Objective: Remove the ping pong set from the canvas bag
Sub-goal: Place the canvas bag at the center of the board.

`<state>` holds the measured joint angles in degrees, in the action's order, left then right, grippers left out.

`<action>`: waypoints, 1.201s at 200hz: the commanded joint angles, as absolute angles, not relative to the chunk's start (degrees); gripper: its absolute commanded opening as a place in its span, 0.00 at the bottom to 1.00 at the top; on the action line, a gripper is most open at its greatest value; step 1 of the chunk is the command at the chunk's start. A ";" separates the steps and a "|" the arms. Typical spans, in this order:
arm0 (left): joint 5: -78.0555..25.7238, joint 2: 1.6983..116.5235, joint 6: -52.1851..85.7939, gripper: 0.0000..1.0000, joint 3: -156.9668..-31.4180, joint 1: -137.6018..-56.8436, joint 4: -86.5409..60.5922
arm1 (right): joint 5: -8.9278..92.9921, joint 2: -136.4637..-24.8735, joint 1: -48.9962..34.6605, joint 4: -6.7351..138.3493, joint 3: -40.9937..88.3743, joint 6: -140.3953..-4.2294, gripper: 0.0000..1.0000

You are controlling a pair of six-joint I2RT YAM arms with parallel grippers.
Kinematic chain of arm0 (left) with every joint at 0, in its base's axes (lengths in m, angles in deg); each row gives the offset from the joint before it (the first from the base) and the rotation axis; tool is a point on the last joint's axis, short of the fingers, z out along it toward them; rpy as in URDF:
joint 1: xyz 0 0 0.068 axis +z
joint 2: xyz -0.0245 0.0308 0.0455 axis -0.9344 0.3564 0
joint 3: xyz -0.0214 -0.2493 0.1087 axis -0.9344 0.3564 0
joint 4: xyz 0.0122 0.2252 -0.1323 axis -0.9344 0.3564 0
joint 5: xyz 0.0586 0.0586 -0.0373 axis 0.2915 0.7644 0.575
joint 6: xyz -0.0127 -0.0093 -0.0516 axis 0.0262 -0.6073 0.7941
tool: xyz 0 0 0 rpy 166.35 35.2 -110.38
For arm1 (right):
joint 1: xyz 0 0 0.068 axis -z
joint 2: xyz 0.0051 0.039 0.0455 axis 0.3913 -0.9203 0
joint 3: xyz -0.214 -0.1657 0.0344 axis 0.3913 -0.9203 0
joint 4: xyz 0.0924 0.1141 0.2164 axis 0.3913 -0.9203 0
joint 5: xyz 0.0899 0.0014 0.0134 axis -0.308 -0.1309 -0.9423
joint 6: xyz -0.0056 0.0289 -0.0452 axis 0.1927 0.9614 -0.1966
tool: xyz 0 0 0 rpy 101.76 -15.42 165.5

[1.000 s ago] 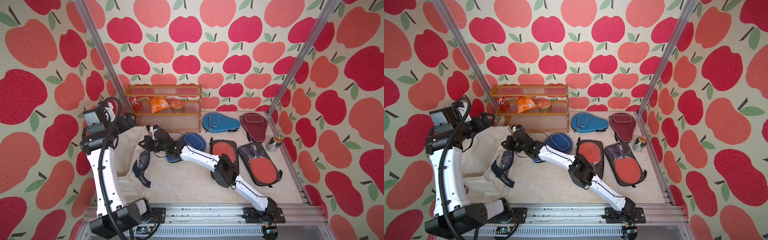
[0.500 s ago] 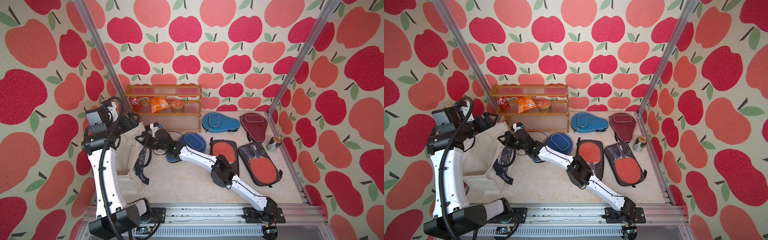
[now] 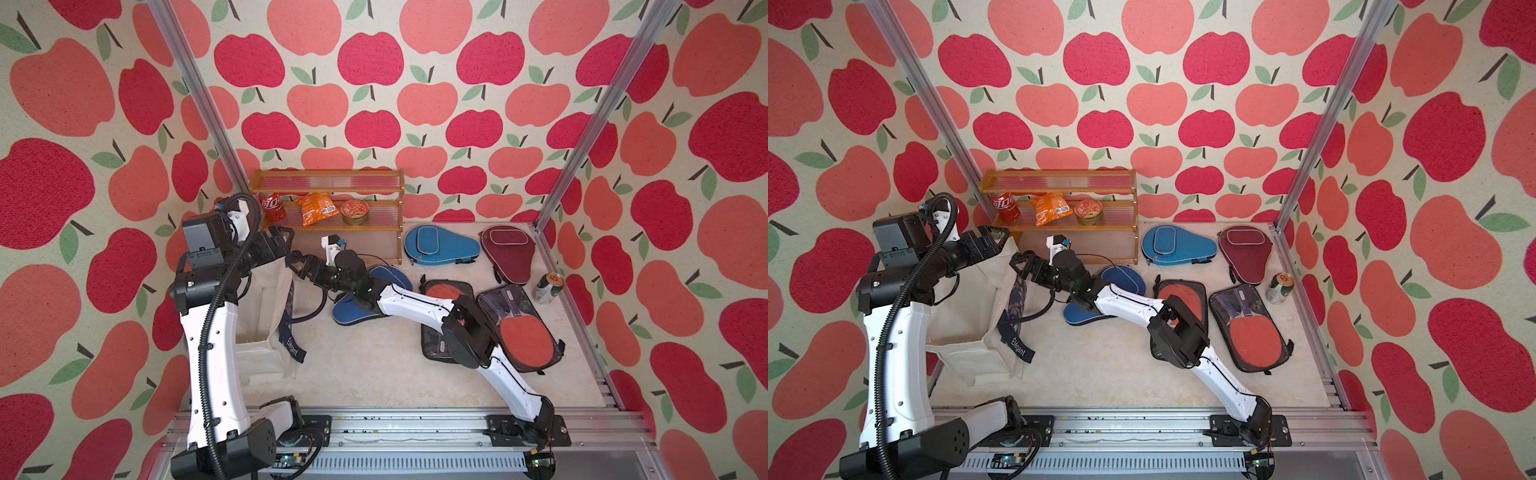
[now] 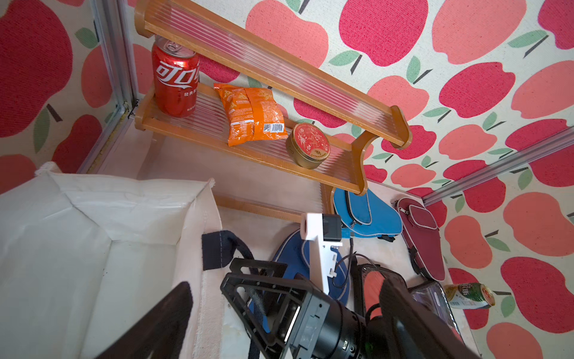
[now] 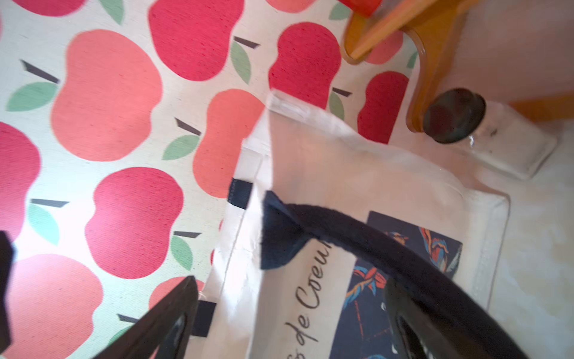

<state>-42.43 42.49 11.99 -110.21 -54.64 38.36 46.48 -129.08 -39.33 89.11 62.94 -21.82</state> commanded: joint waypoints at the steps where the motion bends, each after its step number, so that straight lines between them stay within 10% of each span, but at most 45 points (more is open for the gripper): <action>1: -42.46 40.81 10.75 0.93 -110.18 -55.46 39.44 | 45.71 -125.85 -39.02 96.21 59.94 -22.28 0.96; 109: -39.98 40.53 11.18 0.92 -106.54 -62.80 39.68 | 51.47 -107.07 -34.23 107.21 35.15 -26.07 0.97; 240: -22.06 44.99 22.73 0.90 -84.24 -98.21 31.38 | 59.94 -61.08 -15.01 83.50 4.24 -37.61 0.96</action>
<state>-25.88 43.95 18.63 -89.03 -97.20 33.49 59.55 -63.31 -15.84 89.65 6.99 -36.33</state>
